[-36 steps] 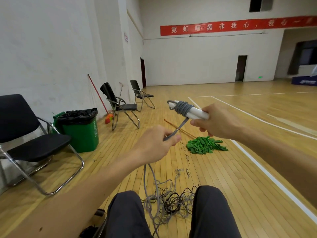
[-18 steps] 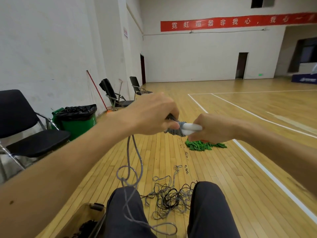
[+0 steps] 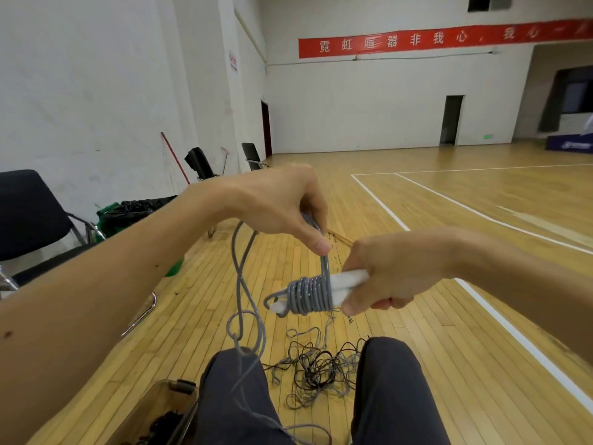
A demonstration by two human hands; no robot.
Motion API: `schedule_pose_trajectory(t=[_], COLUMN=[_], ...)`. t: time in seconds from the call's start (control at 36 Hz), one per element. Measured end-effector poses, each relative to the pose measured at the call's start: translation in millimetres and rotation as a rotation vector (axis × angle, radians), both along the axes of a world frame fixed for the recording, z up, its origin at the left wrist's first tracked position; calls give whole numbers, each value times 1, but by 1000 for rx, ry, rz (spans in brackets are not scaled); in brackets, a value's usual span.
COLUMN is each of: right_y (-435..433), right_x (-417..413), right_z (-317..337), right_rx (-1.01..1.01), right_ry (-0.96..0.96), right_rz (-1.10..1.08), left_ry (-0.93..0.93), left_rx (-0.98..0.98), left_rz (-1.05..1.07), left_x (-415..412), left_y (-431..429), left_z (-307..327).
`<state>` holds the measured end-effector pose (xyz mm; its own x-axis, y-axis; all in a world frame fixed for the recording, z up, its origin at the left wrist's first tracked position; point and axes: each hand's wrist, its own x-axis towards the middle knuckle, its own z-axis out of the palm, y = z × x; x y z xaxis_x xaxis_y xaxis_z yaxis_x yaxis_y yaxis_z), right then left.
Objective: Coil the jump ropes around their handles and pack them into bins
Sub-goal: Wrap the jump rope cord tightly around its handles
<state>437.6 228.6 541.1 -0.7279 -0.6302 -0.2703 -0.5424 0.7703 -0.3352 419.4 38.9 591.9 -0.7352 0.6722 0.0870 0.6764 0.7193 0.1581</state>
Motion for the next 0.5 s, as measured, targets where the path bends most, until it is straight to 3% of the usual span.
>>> schedule_pose_trajectory(t=[0.33,0.5], right_y=[4,3], right_x=[19,25], right_z=[17,29], right_rx=[-161,-258], right_ry=[-79,-61], right_rz=[130,191], left_ry=[-345,-671], left_rx=[295,520], left_rz=[-90,-228], left_x=[-6,-20], left_y=[-18,-31], left_z=[-8,-24])
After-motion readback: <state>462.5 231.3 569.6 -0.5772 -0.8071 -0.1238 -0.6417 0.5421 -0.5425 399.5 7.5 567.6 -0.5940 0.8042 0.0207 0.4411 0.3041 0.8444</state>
